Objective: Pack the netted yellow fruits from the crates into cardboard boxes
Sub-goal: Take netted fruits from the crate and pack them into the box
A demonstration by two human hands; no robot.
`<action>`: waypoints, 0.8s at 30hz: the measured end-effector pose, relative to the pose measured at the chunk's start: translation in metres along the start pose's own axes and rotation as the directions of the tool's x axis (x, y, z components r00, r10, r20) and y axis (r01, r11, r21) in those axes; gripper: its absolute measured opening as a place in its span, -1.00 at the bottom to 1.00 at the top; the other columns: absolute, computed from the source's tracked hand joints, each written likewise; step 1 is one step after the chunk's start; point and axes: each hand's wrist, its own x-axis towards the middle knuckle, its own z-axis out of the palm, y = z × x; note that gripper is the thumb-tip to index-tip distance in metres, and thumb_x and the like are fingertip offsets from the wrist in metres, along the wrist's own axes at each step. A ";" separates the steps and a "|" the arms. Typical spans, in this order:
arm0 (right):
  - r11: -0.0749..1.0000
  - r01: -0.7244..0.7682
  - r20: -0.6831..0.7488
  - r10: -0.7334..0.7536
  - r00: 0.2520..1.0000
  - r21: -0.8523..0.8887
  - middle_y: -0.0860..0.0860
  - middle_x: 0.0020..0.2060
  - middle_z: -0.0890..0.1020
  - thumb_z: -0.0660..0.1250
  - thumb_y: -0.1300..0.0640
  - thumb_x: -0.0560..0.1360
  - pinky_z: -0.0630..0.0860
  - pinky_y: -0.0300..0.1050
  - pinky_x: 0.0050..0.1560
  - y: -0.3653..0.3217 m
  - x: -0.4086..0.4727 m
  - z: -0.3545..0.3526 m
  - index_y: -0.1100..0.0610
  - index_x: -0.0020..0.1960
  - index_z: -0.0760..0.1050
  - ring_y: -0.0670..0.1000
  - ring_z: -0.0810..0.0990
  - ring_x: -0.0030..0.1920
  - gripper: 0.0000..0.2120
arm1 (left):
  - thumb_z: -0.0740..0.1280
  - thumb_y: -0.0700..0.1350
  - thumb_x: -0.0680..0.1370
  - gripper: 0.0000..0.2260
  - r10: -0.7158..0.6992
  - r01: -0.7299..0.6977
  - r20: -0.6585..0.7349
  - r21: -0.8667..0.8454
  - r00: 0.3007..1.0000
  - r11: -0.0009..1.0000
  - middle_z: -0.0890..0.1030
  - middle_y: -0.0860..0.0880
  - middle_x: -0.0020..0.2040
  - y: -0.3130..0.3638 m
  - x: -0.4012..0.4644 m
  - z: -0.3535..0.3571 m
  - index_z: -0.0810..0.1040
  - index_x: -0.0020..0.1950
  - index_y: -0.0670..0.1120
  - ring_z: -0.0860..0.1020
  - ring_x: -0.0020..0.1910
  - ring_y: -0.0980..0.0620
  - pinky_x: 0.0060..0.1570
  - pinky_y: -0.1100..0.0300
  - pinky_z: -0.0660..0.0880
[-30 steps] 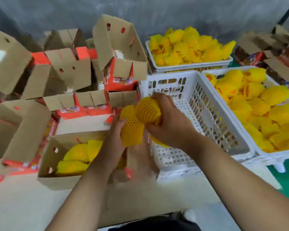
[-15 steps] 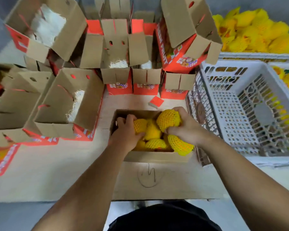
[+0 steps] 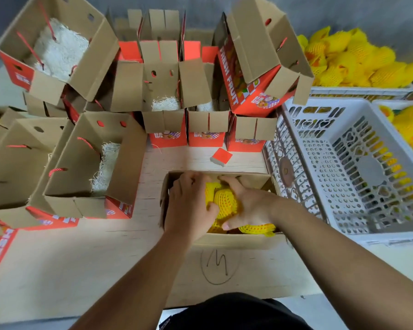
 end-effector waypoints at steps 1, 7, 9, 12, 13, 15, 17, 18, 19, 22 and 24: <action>0.995 0.018 -0.040 -0.014 0.999 0.099 -0.11 0.55 0.15 0.60 -0.34 0.20 0.43 0.08 0.39 0.006 -0.003 -0.001 -0.39 0.53 -0.22 0.10 0.39 0.46 0.22 | 0.40 0.02 0.39 -0.54 0.045 -0.045 -0.034 -0.008 0.998 0.999 0.41 -0.03 0.26 0.000 -0.001 -0.002 0.45 0.27 0.06 0.43 0.21 -0.10 0.17 0.01 0.45; 0.976 0.128 -0.124 -0.107 0.986 0.176 -0.20 0.50 0.15 0.64 -0.27 0.22 0.37 0.04 0.46 0.009 -0.009 0.008 -0.31 0.59 -0.10 -0.01 0.35 0.47 0.20 | 0.35 0.04 0.53 -0.68 0.428 -0.428 -0.006 -0.015 0.904 0.904 0.62 0.14 0.22 -0.001 -0.005 0.001 0.65 0.27 0.08 0.52 0.18 -0.05 0.22 -0.03 0.43; 0.959 0.155 -0.184 -0.112 0.976 0.239 -0.26 0.39 0.15 0.65 -0.26 0.21 0.34 -0.03 0.46 0.014 -0.014 0.005 -0.38 0.56 -0.08 -0.05 0.33 0.44 0.18 | 0.36 0.16 0.54 -0.70 0.341 -0.342 -0.020 -0.035 0.940 0.939 0.62 0.16 0.14 -0.001 -0.004 0.000 0.65 0.21 0.10 0.51 0.18 -0.04 0.24 -0.03 0.41; 0.894 0.211 -0.428 -0.024 0.904 0.396 -0.24 0.39 0.21 0.59 -0.38 0.20 0.27 -0.16 0.42 0.026 -0.028 -0.004 -0.30 0.58 0.04 -0.15 0.28 0.45 0.11 | 0.29 0.32 0.54 -0.64 0.266 -0.266 0.008 -0.014 0.964 0.964 0.60 0.17 0.06 -0.004 -0.001 0.002 0.62 0.16 0.11 0.49 0.17 -0.04 0.21 -0.01 0.39; 0.867 0.210 -0.518 0.063 0.853 0.451 -0.18 0.43 0.27 0.55 -0.42 0.21 0.30 -0.14 0.42 0.030 -0.030 -0.005 -0.23 0.58 0.10 -0.15 0.31 0.44 0.08 | 0.27 0.35 0.54 -0.61 0.245 -0.245 0.026 -0.011 0.969 0.970 0.60 0.18 0.07 -0.004 0.000 0.003 0.61 0.17 0.12 0.47 0.19 -0.03 0.21 -0.01 0.39; 0.842 0.151 -0.617 0.246 0.748 0.519 -0.06 0.43 0.37 0.45 -0.47 0.27 0.38 0.00 0.43 0.027 -0.029 -0.003 -0.12 0.55 0.18 -0.09 0.39 0.41 -0.01 | 0.24 0.40 0.51 -0.54 0.208 -0.206 0.060 -0.030 0.976 0.978 0.61 0.20 0.11 -0.004 0.002 0.004 0.58 0.22 0.14 0.45 0.23 -0.02 0.24 -0.02 0.38; 0.875 0.021 -0.593 0.311 0.743 0.485 0.00 0.46 0.31 0.38 -0.46 0.37 0.35 0.11 0.47 0.017 -0.022 0.004 -0.05 0.57 0.14 0.03 0.37 0.46 -0.06 | 0.23 0.44 0.46 -0.43 0.181 -0.177 0.109 -0.044 0.978 0.983 0.61 0.23 0.19 -0.003 0.003 0.004 0.54 0.33 0.14 0.42 0.30 -0.02 0.29 -0.03 0.36; 0.904 -0.035 -0.557 0.293 0.777 0.426 0.00 0.47 0.24 0.38 -0.41 0.42 0.31 0.11 0.49 0.011 -0.019 0.010 -0.02 0.59 0.08 0.08 0.31 0.50 -0.06 | 0.22 0.45 0.44 -0.38 0.172 -0.168 0.133 -0.038 0.976 0.985 0.60 0.24 0.24 -0.002 0.004 0.004 0.51 0.39 0.14 0.40 0.33 -0.01 0.32 -0.02 0.34; 0.925 -0.055 -0.524 0.260 0.811 0.375 -0.02 0.47 0.16 0.40 -0.35 0.45 0.27 0.10 0.51 0.007 -0.016 0.018 -0.01 0.61 0.02 0.11 0.26 0.52 -0.06 | 0.21 0.46 0.42 -0.33 0.166 -0.163 0.150 -0.030 0.975 0.986 0.59 0.25 0.27 -0.002 0.004 0.004 0.48 0.42 0.15 0.38 0.35 0.00 0.35 -0.01 0.32; 0.888 0.028 -0.503 0.234 0.832 0.459 -0.18 0.37 0.06 0.42 -0.22 0.43 0.22 -0.02 0.50 0.003 -0.020 0.034 -0.05 0.60 -0.02 0.01 0.21 0.49 -0.08 | 0.21 0.49 0.37 -0.26 0.146 -0.139 0.174 -0.047 0.974 0.989 0.56 0.26 0.30 -0.002 0.005 0.002 0.43 0.47 0.16 0.32 0.37 0.02 0.37 0.00 0.29; 0.839 0.121 -0.524 0.212 0.825 0.530 -0.24 0.28 0.09 0.32 -0.20 0.32 0.22 -0.03 0.51 0.008 -0.032 0.034 -0.08 0.53 0.04 -0.16 0.19 0.40 -0.14 | 0.25 0.49 0.39 -0.25 0.146 -0.138 0.193 -0.054 0.970 0.989 0.55 0.27 0.32 -0.002 0.005 0.001 0.40 0.49 0.16 0.29 0.37 0.03 0.38 0.00 0.29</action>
